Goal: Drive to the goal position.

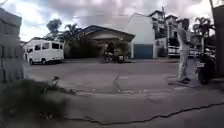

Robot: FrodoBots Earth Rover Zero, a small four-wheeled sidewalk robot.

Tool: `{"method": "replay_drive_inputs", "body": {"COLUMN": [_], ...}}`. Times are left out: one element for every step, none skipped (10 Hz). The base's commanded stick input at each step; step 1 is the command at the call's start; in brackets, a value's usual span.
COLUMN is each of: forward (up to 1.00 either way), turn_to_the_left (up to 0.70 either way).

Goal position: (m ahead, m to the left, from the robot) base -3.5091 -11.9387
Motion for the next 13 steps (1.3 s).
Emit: {"method": "replay_drive_inputs", "body": {"forward": [-0.12,-0.12,-0.12,-0.12,-0.12,-0.12,-0.12,-0.12,-0.12,-0.12,-0.12,-0.12,-0.12], "turn_to_the_left": [0.00,0.00,0.00,0.00,0.00,0.00,0.00,0.00,0.00,0.00,0.00,0.00,0.00]}}
